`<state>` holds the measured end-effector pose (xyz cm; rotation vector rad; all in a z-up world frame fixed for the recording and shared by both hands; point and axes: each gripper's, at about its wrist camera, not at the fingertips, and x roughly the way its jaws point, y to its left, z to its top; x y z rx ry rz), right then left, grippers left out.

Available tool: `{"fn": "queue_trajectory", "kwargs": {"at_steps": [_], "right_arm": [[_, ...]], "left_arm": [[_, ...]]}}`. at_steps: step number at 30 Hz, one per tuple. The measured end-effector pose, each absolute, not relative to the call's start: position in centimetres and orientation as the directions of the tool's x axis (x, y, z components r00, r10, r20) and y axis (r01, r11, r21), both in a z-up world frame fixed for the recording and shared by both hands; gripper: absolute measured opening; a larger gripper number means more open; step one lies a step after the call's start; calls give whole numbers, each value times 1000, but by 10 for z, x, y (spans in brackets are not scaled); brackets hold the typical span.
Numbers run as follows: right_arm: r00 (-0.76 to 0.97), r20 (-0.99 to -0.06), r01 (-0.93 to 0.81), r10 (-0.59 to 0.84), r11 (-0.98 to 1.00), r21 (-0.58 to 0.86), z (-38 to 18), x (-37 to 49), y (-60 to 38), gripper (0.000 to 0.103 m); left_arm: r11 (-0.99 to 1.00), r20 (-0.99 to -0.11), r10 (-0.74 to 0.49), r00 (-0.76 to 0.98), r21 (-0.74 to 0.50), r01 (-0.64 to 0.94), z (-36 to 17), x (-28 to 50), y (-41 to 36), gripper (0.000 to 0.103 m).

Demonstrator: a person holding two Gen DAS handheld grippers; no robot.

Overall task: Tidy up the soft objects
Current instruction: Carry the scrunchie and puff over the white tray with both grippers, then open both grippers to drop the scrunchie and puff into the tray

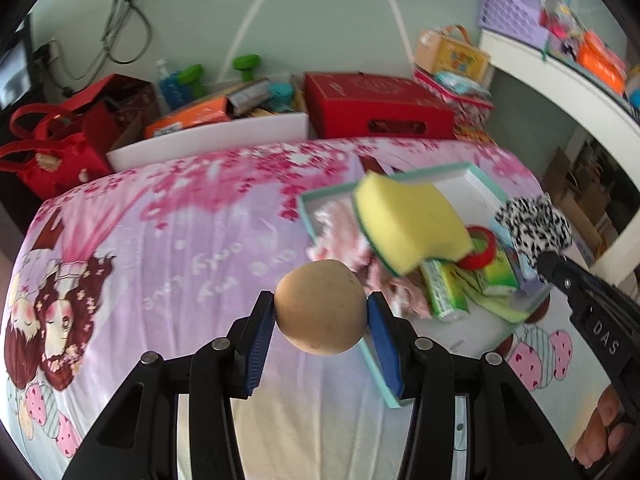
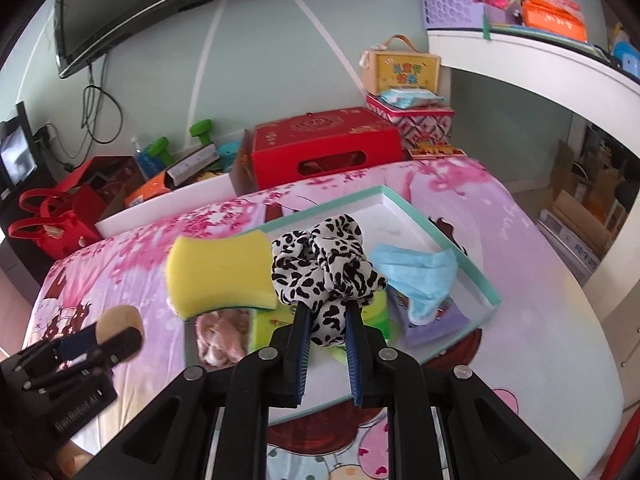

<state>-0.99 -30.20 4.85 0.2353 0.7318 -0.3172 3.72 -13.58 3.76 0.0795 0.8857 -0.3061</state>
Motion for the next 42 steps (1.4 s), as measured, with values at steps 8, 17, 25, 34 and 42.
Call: {"fn": "queue_trajectory", "kwargs": {"at_steps": [8, 17, 25, 34, 42], "right_arm": [[675, -710, 380, -203, 920, 98, 35, -7, -313, 18], [654, -737, 347, -170, 933, 93, 19, 7, -307, 18], [633, -755, 343, -172, 936, 74, 9, 14, -306, 18], [618, -766, 342, -177, 938, 60, 3, 20, -304, 18], [608, -769, 348, -196, 937, 37, 5, 22, -302, 21]], "left_arm": [[924, -814, -248, 526, -36, 380, 16, 34, -176, 49], [906, -819, -274, 505, -44, 421, 6, 36, -193, 49], [903, -829, -277, 486, -52, 426, -8, 42, -197, 49], [903, -824, -280, 492, -53, 426, -14, 47, -198, 49], [899, -826, -296, 480, -71, 432, -14, 51, -196, 64]]}}
